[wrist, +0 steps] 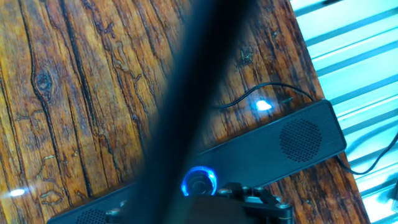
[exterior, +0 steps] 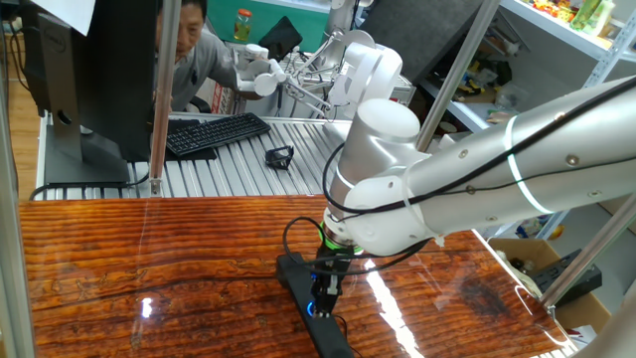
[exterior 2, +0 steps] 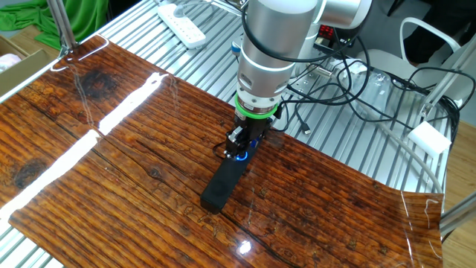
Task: Turn the knob to decrease the volume of the speaker
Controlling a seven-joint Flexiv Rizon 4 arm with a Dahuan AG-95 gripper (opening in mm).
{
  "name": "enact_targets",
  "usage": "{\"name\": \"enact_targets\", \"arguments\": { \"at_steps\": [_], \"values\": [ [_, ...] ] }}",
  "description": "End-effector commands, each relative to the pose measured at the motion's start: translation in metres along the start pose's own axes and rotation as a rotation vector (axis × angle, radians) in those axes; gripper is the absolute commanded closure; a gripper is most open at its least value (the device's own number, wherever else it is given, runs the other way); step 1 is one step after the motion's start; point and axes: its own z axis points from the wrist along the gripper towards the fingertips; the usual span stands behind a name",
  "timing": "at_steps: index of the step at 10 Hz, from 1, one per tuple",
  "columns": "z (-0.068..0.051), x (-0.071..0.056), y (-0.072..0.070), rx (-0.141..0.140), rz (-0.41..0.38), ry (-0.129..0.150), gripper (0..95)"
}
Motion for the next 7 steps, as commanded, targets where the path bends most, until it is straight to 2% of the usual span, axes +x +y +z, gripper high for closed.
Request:
{"name": "enact_targets", "arguments": {
  "at_steps": [1, 7],
  "values": [
    [-0.0001, 0.0006, -0.0003, 0.004, -0.01, 0.006, 57.0],
    [0.0032, 0.0, 0.0001, 0.005, -0.027, 0.01, 57.0]
  ]
}}
